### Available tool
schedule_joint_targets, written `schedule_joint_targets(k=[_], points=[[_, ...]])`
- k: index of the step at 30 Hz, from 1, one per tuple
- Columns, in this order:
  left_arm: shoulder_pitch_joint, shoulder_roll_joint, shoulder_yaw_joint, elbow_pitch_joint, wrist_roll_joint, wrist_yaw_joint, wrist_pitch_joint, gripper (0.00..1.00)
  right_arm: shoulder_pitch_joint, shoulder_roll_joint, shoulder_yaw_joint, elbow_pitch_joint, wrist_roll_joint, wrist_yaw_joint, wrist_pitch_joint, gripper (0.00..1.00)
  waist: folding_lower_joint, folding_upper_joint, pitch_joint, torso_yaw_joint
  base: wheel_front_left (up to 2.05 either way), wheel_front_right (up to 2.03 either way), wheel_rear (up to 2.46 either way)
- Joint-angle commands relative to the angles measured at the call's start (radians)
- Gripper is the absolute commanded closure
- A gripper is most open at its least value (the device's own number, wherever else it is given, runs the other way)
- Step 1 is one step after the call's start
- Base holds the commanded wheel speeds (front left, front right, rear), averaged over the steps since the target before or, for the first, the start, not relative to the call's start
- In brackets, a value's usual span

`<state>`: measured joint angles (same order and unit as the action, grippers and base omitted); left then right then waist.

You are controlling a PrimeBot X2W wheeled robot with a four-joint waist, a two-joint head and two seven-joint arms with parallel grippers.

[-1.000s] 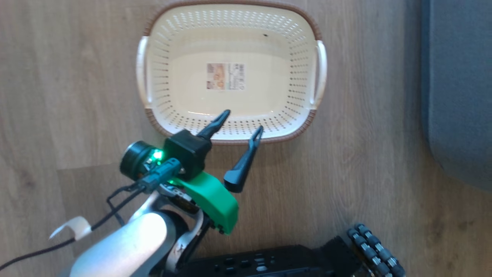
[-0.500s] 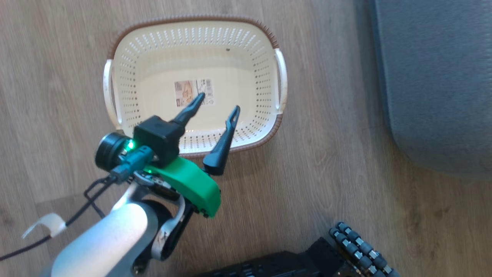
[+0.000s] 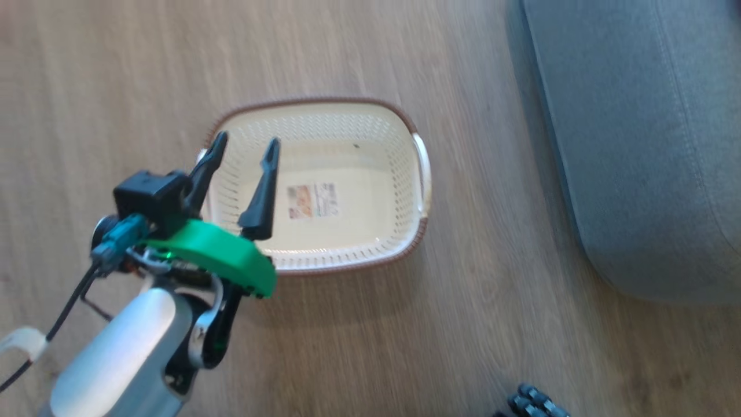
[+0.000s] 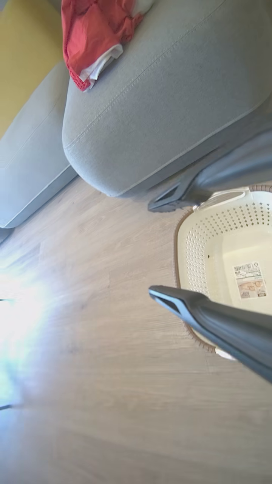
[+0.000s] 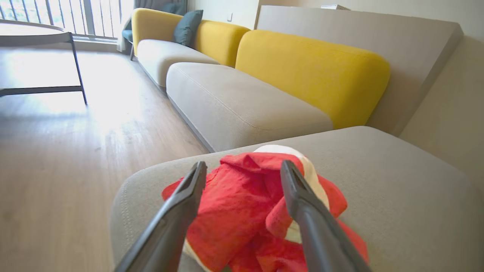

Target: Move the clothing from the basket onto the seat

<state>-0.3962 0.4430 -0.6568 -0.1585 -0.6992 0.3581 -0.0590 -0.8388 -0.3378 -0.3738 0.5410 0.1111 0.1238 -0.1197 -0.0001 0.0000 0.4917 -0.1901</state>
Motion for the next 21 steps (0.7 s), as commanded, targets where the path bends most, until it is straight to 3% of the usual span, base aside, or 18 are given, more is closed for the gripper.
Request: schedule_joint_targets(k=[1, 6, 11, 16, 21], points=[[0.007, 0.023, 0.052, -0.01, -0.004, -0.005, -0.027, 0.0, 0.07, -0.011, 0.025, -0.088, 0.033, 0.007, 0.012, 0.0, 0.0001, 0.0, -0.072, 0.063, 0.0, 0.0, 0.0], [0.056, 0.03, 0.112, 0.081, -0.038, -0.017, -0.118, 0.0, 0.31, 0.052, 0.065, -0.337, 0.103, 0.007, 0.045, 0.0, 0.0001, 0.0, -0.16, 0.145, 0.0, 0.0, 0.0], [0.102, 0.039, 0.164, 0.152, -0.066, -0.032, -0.165, 0.0, 0.475, 0.154, 0.108, -0.497, 0.103, 0.007, 0.069, 0.0, 0.0001, 0.0, -0.223, 0.207, 0.0, 0.0, 0.0], [0.137, 0.033, 0.197, 0.21, -0.071, -0.046, -0.188, 0.0, 0.584, 0.22, 0.172, -0.565, 0.065, 0.007, 0.076, 0.0, 0.0001, 0.0, -0.276, 0.246, 0.0, 0.0, 0.0], [0.156, 0.024, 0.211, 0.258, -0.038, -0.066, -0.199, 0.0, 0.67, 0.239, 0.189, -0.59, 0.017, 0.007, 0.045, 0.0, 0.0001, 0.0, -0.325, 0.274, 0.0, 0.0, 0.0]])
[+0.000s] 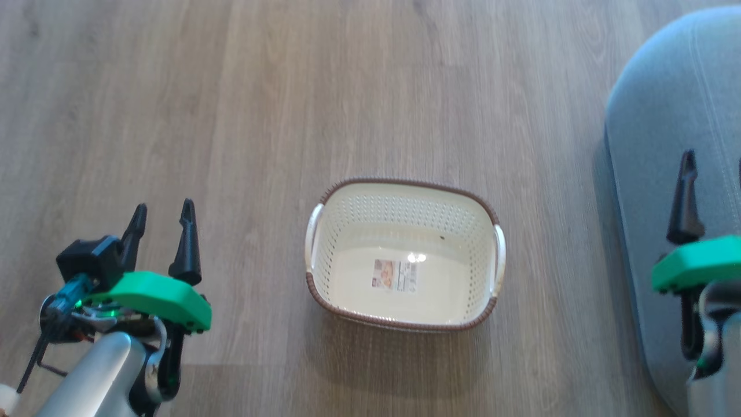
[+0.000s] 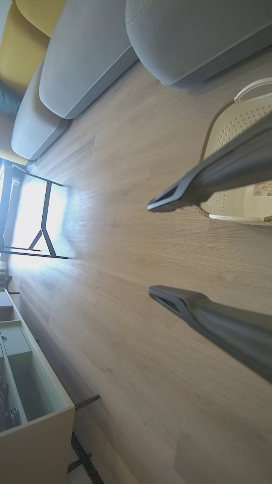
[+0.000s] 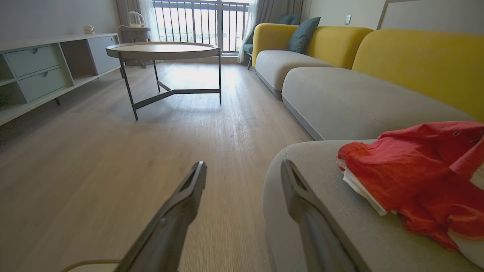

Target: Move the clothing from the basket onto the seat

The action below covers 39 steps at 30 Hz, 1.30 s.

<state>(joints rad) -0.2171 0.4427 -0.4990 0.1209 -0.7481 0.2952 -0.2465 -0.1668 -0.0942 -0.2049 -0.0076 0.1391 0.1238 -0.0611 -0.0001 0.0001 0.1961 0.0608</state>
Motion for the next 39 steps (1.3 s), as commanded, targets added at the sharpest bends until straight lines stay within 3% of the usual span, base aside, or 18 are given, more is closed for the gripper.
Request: schedule_joint_targets(k=[1, 13, 28, 39], points=[[-0.018, 0.02, 0.058, -0.015, 0.019, -0.008, -0.013, 0.0, 0.016, -0.008, 0.027, -0.043, -0.027, 0.007, -0.027, 0.0, 0.0001, -0.0001, -0.038, 0.026, 0.0, 0.0, 0.0], [0.046, -0.036, 0.133, 0.016, 0.099, -0.072, -0.015, 0.0, 0.125, -0.017, 0.075, 0.067, -0.057, 0.007, -0.112, 0.0, 0.0001, -0.0001, -0.097, 0.029, 0.0, 0.0, 0.0], [0.066, -0.108, 0.218, 0.053, 0.187, -0.144, -0.015, 0.0, 0.109, -0.009, 0.123, 0.153, -0.061, 0.007, -0.163, 0.0, 0.0001, -0.0001, -0.108, 0.036, 0.0, 0.0, 0.0], [0.062, -0.135, 0.215, 0.072, 0.21, -0.205, -0.015, 0.0, 0.107, 0.002, 0.133, 0.169, -0.056, 0.007, -0.172, 0.0, 0.0001, -0.0001, -0.116, 0.026, 0.0, 0.0, 0.0]])
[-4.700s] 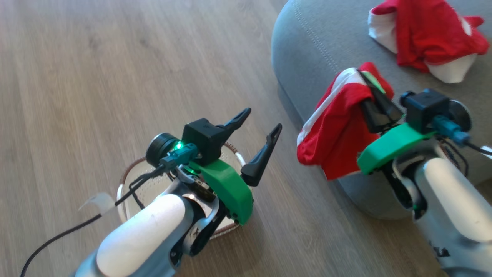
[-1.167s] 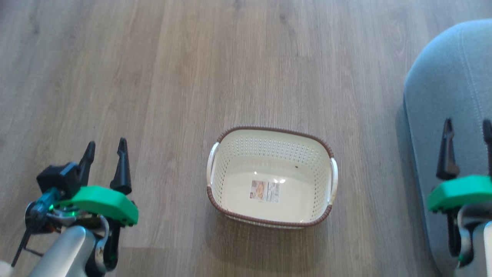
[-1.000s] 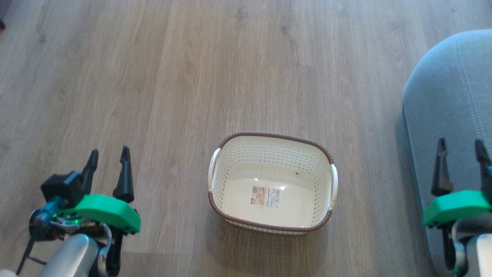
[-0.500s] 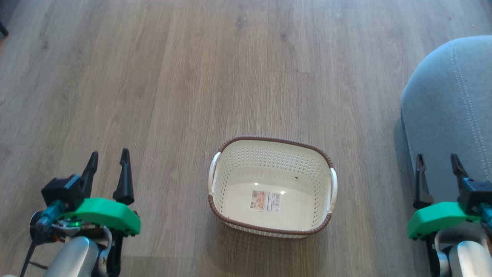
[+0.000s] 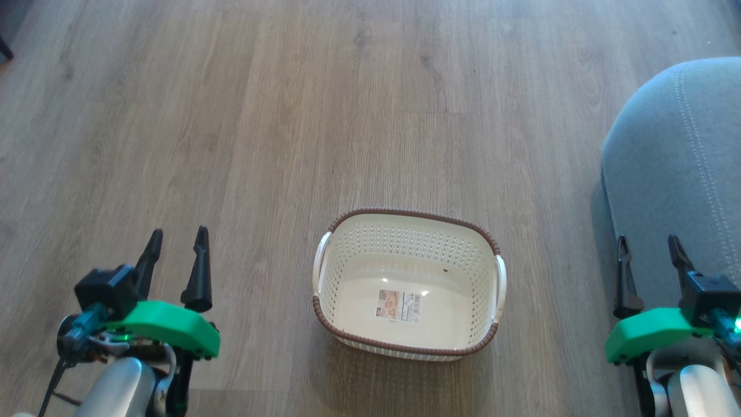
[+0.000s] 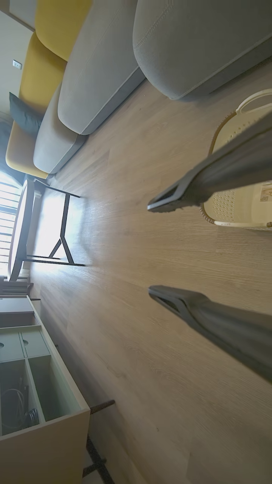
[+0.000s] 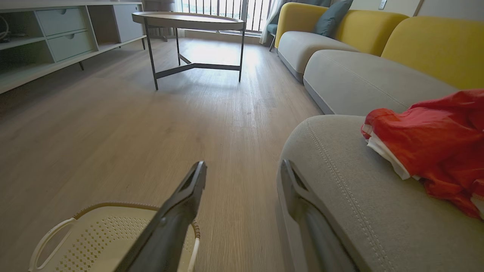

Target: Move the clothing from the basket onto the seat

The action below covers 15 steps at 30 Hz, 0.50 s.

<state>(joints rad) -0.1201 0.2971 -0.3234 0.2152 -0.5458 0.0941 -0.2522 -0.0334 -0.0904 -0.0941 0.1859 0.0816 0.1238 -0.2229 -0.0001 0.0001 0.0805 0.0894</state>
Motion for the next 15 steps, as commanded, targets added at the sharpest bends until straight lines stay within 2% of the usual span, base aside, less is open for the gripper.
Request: schedule_joint_targets(k=[1, 15], points=[[-0.035, 0.01, 0.04, -0.021, 0.009, -0.006, -0.009, 0.0, -0.026, -0.001, 0.021, -0.024, 0.002, 0.007, -0.01, 0.0, 0.0001, -0.0001, -0.001, -0.006, 0.0, 0.0, 0.0], [-0.04, -0.003, 0.053, -0.014, 0.022, -0.024, -0.009, 0.0, -0.025, 0.015, 0.025, -0.016, 0.0, 0.007, -0.013, 0.0, 0.0001, -0.0001, 0.002, -0.052, 0.0, 0.0, 0.0]])
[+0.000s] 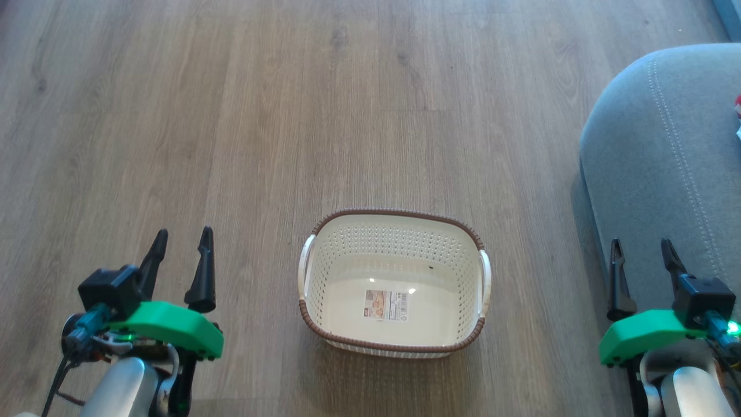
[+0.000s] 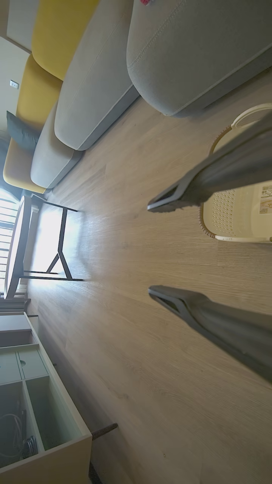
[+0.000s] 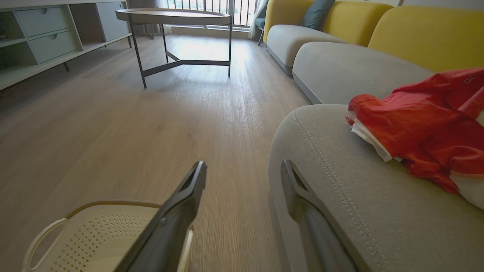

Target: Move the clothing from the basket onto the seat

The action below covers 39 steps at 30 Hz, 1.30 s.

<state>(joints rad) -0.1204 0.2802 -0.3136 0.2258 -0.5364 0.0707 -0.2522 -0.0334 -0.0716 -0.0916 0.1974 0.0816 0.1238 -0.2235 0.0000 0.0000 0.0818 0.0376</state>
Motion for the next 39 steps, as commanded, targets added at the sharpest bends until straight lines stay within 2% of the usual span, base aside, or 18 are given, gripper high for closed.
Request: schedule_joint_targets(k=[1, 5, 6, 11, 39], points=[[-0.04, 0.014, 0.045, -0.024, 0.013, 0.0, -0.009, 0.0, -0.026, -0.003, 0.022, -0.026, 0.001, 0.007, -0.013, 0.0, 0.0, 0.0, 0.001, -0.003, 0.0, 0.0, 0.0], [-0.04, 0.013, 0.042, -0.021, 0.009, -0.008, -0.008, 0.0, -0.029, 0.001, 0.025, -0.018, 0.002, 0.007, -0.016, 0.0, 0.0, 0.0, -0.001, -0.01, 0.0, 0.0, 0.0], [0.0, -0.002, 0.001, 0.005, 0.007, -0.01, 0.0, 1.0, 0.0, 0.003, 0.0, 0.01, 0.0, 0.0, -0.004, 1.0, 0.0, 0.0, -0.001, -0.01, 0.0, 0.0, 0.0], [0.036, -0.023, -0.014, 0.069, 0.001, -0.01, 0.006, 1.0, 0.012, 0.008, 0.002, 0.088, 0.007, 0.0, 0.004, 1.0, 0.0, 0.0, -0.001, -0.011, 0.0, 0.0, 0.0], [0.03, -0.067, 0.082, 0.059, -0.243, -0.053, 0.085, 1.0, -0.007, 0.011, -0.003, 0.078, 0.349, 0.002, 0.079, 1.0, 0.0, 0.0, -0.019, -0.017, 0.0, 0.0, 0.0]])
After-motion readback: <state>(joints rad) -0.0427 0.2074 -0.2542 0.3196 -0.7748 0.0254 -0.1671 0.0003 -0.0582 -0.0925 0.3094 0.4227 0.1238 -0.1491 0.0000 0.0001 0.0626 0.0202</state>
